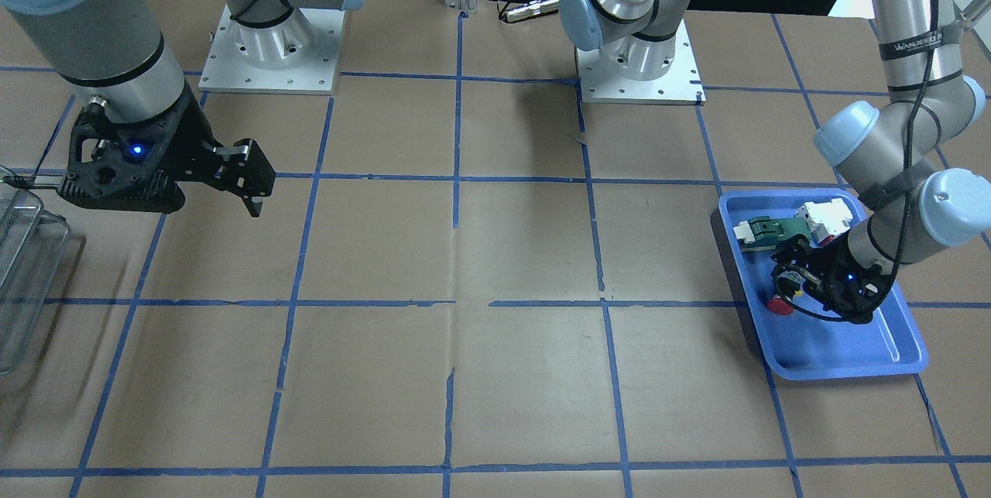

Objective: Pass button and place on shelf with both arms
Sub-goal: 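Close the left gripper on the red push button's black body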

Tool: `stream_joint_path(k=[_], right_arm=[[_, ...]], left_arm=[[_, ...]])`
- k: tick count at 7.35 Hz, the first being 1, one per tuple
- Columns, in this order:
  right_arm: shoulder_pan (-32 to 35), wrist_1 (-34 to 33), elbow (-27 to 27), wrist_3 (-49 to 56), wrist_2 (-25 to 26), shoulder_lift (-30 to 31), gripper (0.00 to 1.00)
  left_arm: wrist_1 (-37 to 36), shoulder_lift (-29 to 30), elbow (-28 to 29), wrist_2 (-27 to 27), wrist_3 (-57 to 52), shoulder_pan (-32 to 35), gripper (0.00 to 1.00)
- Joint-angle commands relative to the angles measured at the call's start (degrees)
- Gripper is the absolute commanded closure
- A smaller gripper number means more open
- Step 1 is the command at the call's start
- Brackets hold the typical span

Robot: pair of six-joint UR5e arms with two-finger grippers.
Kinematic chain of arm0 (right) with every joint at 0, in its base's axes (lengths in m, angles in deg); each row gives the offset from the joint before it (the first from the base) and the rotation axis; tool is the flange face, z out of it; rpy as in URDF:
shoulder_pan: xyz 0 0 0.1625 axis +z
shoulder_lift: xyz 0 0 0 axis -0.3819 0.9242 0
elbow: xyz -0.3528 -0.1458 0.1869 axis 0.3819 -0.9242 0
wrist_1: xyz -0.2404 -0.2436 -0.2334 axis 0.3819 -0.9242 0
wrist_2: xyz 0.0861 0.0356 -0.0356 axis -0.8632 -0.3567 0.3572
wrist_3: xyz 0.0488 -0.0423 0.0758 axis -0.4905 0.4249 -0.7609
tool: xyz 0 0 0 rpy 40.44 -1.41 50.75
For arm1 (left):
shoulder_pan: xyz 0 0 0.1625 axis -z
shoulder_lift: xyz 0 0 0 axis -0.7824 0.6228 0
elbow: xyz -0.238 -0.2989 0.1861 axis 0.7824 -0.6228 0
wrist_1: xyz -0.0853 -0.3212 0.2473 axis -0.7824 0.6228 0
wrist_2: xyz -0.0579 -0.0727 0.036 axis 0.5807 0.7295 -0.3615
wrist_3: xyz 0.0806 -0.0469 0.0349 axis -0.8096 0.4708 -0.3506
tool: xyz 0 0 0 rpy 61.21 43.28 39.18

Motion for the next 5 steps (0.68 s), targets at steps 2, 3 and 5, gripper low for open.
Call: stream_joint_path(k=[2, 3, 5], right_arm=[[-0.1, 3.4, 0.6, 0.1, -0.5, 1.8, 0.00], [-0.2, 5.5, 0.7, 0.7, -0.2, 3.4, 0.00], [0.2, 6.4, 0.7, 1.1, -0.8, 4.6, 0.00]], left_arm=[[-0.8, -0.8, -3.1, 0.0, -0.1, -2.2, 0.03], [-0.8, -1.2, -3.5, 0.1, -0.4, -3.5, 0.07], [-1.1, -0.8, -4.2, 1.9, -0.1, -3.6, 0.12]])
